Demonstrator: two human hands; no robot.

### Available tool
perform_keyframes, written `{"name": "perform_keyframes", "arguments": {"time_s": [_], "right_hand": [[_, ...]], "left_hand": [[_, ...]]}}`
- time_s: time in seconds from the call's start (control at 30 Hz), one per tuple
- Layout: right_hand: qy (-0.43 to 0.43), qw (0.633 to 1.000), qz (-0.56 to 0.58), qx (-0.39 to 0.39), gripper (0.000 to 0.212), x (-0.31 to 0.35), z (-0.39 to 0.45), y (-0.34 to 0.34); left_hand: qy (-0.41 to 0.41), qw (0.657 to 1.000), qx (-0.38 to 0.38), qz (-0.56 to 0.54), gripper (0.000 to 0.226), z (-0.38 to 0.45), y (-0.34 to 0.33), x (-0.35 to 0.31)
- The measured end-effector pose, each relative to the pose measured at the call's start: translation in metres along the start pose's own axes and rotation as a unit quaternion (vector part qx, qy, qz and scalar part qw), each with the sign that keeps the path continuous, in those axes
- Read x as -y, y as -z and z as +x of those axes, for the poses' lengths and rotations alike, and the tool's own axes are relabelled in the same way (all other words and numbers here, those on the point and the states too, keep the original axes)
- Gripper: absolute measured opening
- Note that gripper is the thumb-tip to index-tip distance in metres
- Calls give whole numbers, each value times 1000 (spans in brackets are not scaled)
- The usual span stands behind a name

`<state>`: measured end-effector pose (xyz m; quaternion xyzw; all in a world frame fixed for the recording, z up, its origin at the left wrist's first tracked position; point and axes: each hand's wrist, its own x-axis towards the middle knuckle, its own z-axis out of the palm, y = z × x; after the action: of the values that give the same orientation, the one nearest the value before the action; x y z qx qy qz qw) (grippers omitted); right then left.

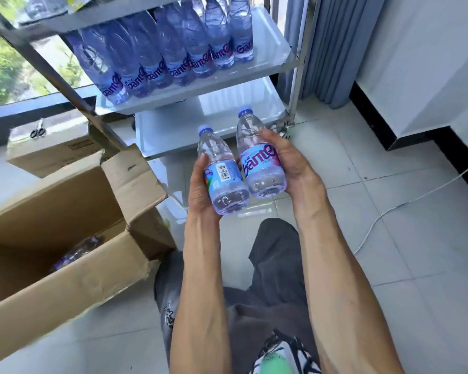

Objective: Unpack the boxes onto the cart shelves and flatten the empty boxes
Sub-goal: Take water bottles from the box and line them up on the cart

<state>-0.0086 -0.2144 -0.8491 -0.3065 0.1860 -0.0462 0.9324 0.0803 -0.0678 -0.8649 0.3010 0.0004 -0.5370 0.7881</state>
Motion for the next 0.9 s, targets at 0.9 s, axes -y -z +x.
{"name": "perform_keyframes", "arguments": {"time_s": [0.9], "right_hand": [[-2, 997, -82, -13, 84, -50, 27, -36]], "left_hand": [[-58, 996, -60, -37, 67, -43, 35, -32]]}}
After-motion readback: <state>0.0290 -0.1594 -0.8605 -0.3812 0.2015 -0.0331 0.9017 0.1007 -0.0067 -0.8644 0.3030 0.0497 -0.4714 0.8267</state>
